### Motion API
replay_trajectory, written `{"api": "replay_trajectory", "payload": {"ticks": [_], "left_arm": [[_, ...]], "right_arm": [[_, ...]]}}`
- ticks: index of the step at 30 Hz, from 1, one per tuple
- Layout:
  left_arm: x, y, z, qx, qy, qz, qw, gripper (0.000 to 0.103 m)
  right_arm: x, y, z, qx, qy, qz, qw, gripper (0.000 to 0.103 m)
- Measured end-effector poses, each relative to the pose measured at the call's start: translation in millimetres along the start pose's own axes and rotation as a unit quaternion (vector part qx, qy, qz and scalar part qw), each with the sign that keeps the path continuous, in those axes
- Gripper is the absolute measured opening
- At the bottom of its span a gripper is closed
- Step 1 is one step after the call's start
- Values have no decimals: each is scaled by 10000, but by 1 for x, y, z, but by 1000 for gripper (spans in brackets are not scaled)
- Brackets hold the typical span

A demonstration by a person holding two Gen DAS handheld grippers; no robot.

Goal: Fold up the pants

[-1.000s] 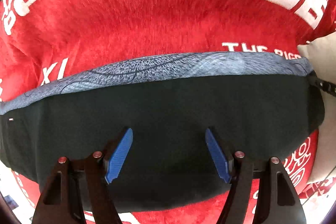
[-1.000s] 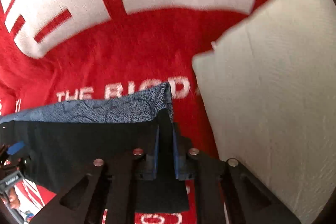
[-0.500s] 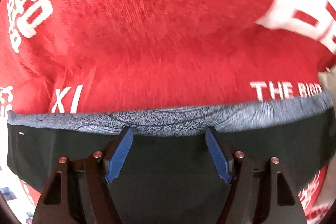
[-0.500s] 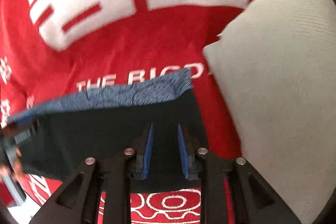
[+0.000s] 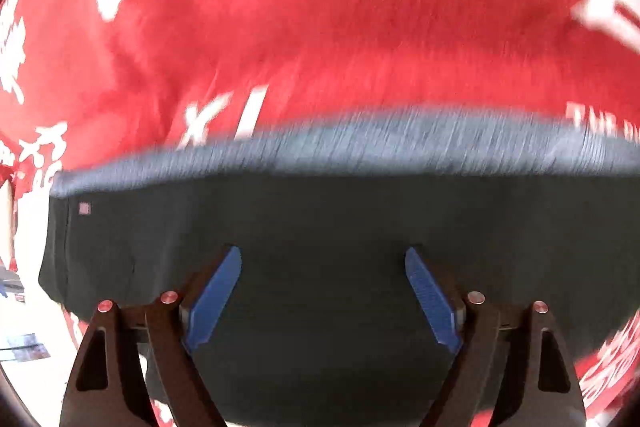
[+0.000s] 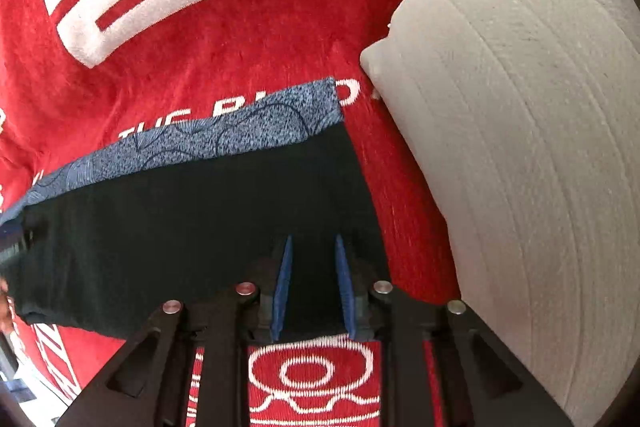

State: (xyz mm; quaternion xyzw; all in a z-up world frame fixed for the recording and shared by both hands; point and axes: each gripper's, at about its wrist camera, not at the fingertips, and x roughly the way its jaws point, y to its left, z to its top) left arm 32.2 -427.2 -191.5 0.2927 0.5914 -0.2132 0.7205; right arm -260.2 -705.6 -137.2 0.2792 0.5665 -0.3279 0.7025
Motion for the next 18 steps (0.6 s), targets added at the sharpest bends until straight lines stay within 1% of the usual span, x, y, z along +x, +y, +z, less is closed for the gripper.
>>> {"api": "replay_trajectory", "payload": {"ticks": [1,2,3,4,6,8,10,11,13,15,16,17,18], "left_arm": [[-2,7,-13,-96,-63,-93,9999,86],[-3,10,-20,-132,-35,-121,9998,86],[-4,13,-25,-170,-10,-152,9997,86],[-6,16,-31,-229,22,-175,9996,86],[-10,20,-43,-265,101,-196,9994,86],[-14,23,-49,-257,138,-186,9994,86],[-22,27,-51,-294,131,-140,9994,86],[-25,32,-54,-352,120,-145,9992,86],[-31,46,-60,-471,119,-158,9987,86],[-37,62,-65,-632,102,-176,9978,86],[-39,75,-67,-741,100,-195,9970,86],[-40,81,-68,-804,97,-200,9965,86],[-35,95,-66,-859,88,-219,9960,86]], "right_arm": [[0,6,-5,-63,16,-71,10000,26],[-1,10,-8,-99,30,-127,9999,26],[-3,13,-9,-108,53,-171,9998,28],[-3,17,-19,-90,68,-187,9998,31],[-11,22,-24,4,75,-117,9999,46],[-22,24,-32,109,47,-38,9999,55],[-28,31,-46,173,108,84,9998,55],[-30,31,-47,197,148,143,9996,55],[-33,40,-63,286,222,310,9989,55],[-34,59,-84,354,302,522,9976,55],[-37,63,-89,366,335,607,9969,56],[-36,79,-92,377,382,731,9959,55],[-36,89,-98,385,437,892,9943,56]]}}
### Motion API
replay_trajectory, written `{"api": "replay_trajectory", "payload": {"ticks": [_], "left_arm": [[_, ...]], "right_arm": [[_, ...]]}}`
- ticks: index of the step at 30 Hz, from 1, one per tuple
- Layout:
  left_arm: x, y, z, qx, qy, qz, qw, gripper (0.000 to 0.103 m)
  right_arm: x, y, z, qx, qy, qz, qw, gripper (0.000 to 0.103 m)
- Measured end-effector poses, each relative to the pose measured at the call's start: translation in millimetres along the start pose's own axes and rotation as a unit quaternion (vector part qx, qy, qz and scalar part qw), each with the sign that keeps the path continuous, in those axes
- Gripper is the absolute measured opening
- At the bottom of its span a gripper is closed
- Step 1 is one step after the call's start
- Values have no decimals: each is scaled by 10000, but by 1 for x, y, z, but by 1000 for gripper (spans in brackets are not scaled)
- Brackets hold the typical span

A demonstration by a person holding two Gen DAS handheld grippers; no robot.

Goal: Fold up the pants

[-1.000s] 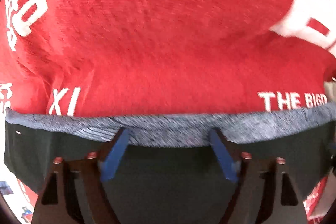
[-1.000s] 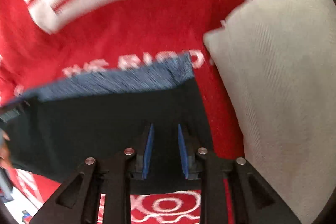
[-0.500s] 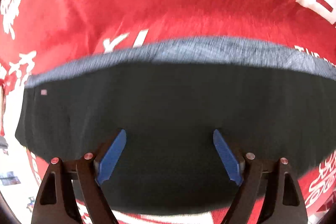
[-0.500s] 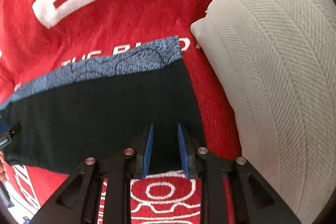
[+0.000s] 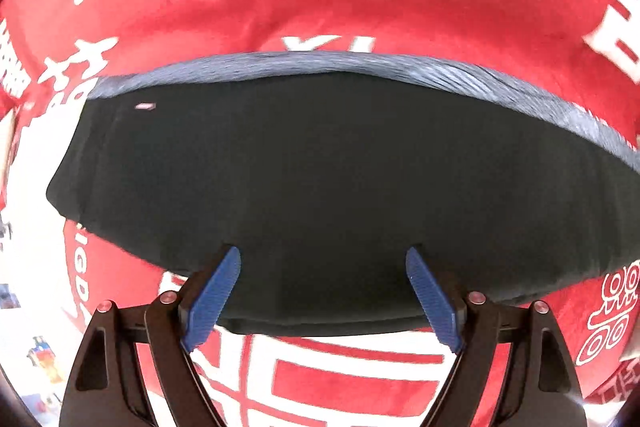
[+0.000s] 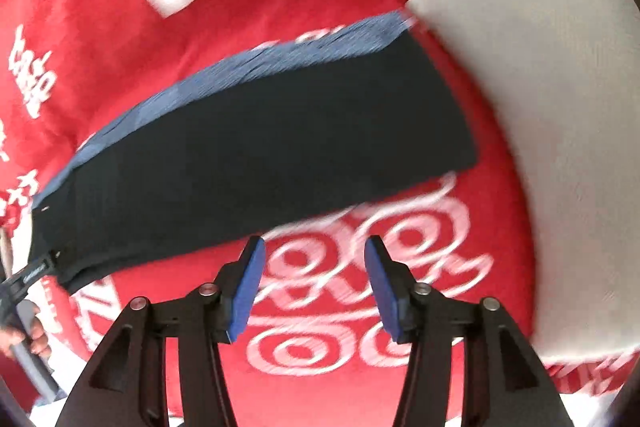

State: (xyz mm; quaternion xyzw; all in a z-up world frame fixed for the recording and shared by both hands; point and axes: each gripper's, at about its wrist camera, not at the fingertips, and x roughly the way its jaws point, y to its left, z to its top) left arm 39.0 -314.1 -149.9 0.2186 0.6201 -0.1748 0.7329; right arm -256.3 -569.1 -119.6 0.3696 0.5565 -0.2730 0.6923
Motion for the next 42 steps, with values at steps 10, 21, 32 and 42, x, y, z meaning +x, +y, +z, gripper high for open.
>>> {"api": "replay_trajectory", "payload": {"ticks": [10,21,32,42], "left_arm": [[20,94,6,-56,-52,-136,9999,86],[26,164,7,177,-336,-157,9992,86],[45,145,15,579,-451,-698,9949,86],[59,111,19,1029,-272,-799,9911,86]], "right_arm": [[33,138,-63,174,350,1761,9836,67],[111,270,-81,-129,767,2731,9588,60],[131,261,-78,769,506,2866,9536,48],[137,242,-64,2112,444,3105,9257,8]]}}
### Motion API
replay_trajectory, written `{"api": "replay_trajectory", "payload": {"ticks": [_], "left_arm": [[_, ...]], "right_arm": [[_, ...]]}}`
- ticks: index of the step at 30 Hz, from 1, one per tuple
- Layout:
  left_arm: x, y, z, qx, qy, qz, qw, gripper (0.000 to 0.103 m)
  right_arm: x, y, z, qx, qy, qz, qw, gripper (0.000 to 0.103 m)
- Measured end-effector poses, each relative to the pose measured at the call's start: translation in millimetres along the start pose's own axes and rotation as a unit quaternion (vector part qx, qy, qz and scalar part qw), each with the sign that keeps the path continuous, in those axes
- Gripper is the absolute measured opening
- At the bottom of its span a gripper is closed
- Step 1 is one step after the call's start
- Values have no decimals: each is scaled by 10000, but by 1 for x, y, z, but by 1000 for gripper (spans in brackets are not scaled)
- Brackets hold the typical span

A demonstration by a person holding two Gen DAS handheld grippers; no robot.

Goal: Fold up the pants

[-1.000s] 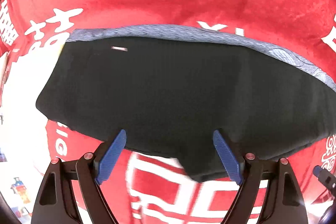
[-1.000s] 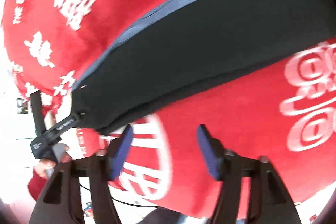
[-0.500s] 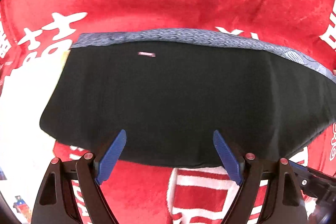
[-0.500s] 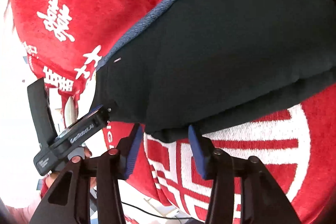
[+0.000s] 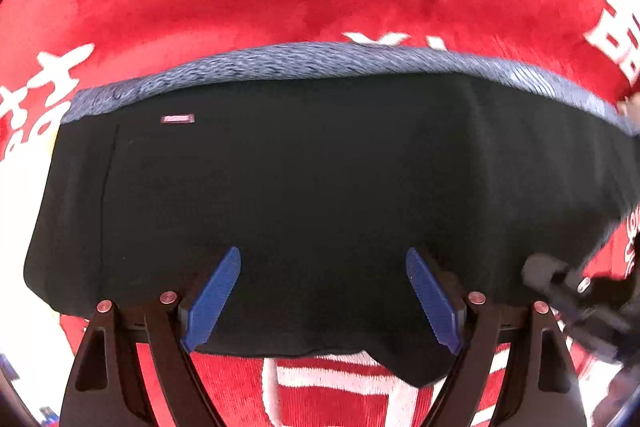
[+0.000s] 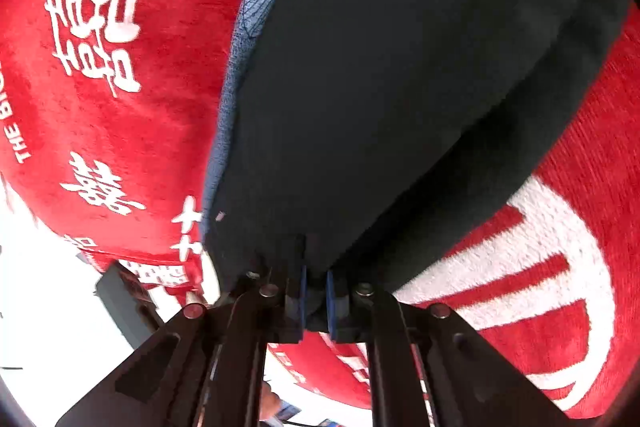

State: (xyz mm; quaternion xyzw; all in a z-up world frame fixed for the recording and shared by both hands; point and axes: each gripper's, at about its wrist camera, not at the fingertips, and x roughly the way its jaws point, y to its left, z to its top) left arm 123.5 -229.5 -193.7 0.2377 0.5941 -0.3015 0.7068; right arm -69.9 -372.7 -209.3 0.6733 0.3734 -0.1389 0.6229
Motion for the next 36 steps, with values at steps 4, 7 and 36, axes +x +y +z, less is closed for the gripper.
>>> {"api": "replay_trajectory", "payload": {"ticks": [4,7,36], "left_arm": [[-12,-15,-21,467,-9,36,9989,86],[-8,-22,-39,642,94,141,9978,86],[38,-18,99,-733,-378,1109,9904,86]], "right_arm": [[-13,16,-16,-611,-19,-280,9977,8],[-7,-3,-22,-553,43,-605,9966,8],[-12,50,127,-2845,-857,-2723,9152,16]]}}
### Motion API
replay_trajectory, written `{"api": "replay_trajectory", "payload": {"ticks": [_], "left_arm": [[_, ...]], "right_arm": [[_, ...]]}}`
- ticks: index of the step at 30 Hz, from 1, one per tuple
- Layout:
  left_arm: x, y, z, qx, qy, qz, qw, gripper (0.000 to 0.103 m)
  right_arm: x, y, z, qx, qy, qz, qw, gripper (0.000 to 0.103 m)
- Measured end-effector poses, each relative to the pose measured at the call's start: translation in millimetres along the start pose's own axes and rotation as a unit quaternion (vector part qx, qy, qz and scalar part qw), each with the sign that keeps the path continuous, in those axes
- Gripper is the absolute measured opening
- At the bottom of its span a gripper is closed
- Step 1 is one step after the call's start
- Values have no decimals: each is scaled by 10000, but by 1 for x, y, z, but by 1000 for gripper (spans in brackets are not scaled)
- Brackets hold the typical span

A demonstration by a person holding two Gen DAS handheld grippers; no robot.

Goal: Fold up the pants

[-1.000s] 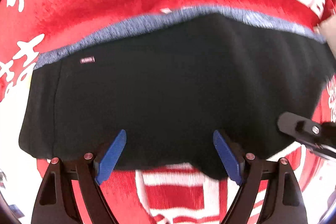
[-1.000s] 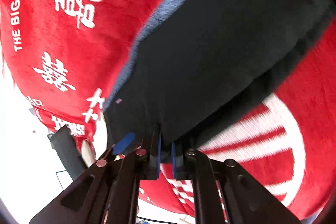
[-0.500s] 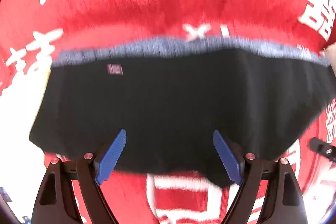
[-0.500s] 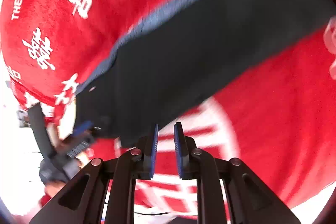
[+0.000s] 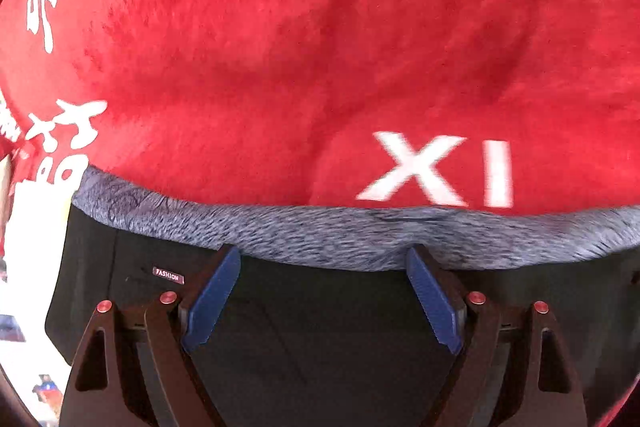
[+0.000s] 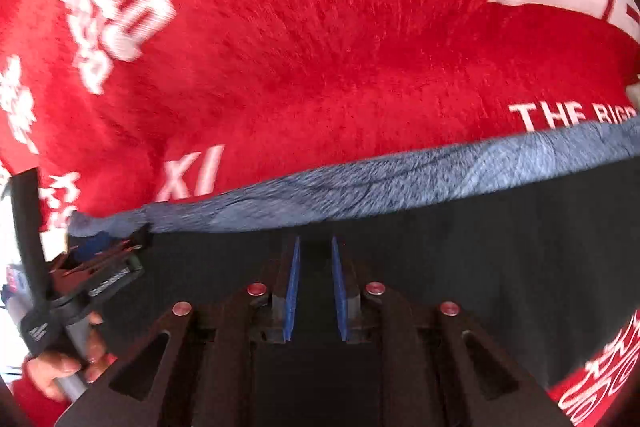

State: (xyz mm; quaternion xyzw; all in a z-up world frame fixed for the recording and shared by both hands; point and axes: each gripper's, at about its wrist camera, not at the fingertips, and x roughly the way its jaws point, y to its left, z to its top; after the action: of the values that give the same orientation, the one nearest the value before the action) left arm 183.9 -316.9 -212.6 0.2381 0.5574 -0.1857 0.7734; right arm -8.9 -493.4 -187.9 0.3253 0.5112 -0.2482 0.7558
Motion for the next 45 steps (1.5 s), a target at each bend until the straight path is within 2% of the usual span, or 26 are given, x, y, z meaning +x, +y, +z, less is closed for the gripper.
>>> {"api": "replay_trajectory", "payload": {"ticks": [2,5,8,9,10,12,13,16,21,23,25,27,29,33,35,38,41,43,45], "left_arm": [[7,6,0,-74,-13,113,9999,86],[12,4,3,245,-68,450,9987,86],[7,7,5,257,23,473,9985,86],[3,9,4,205,47,431,9988,86],[-5,12,1,150,51,329,9993,86],[-19,13,-6,139,31,135,9998,86],[-29,11,-11,172,11,-8,9999,86],[-54,-7,-32,375,44,-406,9985,86],[-69,-56,-68,768,282,-872,9928,86],[-58,-71,-82,804,511,-836,9919,86],[-57,-68,-86,631,351,-789,9943,90],[-58,-67,-89,613,318,-782,9945,90],[-56,-63,-89,564,370,-759,9948,96],[-48,-56,-85,510,421,-657,9956,100],[-49,-59,-85,565,351,-544,9963,102],[-49,-59,-87,507,339,-495,9969,102],[-51,-62,-88,498,348,-448,9971,102],[-57,-71,-89,522,349,-402,9972,102],[-61,-76,-90,548,350,-329,9973,102]], "right_arm": [[3,-13,8,80,-173,-147,9997,11],[0,-34,18,260,-327,-341,9985,8],[-10,-55,23,491,-314,-506,9970,10],[-17,-62,24,561,-307,-496,9967,16],[-27,-69,21,585,-333,-558,9962,19],[-45,-81,14,589,-413,-748,9946,46],[-52,-85,8,581,-459,-836,9937,52],[-72,-104,-15,574,-429,-1158,9907,54],[-76,-137,-48,914,-10,-1342,9867,54],[-83,-145,-53,977,-79,-1306,9866,54],[-96,-153,-55,984,-162,-1477,9840,54],[-109,-168,-53,1094,-342,-1625,9800,54],[-118,-184,-51,1256,-478,-1729,9757,54],[-122,-209,-45,1492,-491,-1560,9752,54],[-108,-197,-40,1409,-420,-1584,9764,54],[-86,-188,-42,1053,-86,-1764,9786,64],[-81,-181,-46,779,-209,-2011,9762,69],[-82,-188,-46,926,-194,-1855,9781,72],[-82,-202,-46,1185,-89,-1672,9787,82]]}}
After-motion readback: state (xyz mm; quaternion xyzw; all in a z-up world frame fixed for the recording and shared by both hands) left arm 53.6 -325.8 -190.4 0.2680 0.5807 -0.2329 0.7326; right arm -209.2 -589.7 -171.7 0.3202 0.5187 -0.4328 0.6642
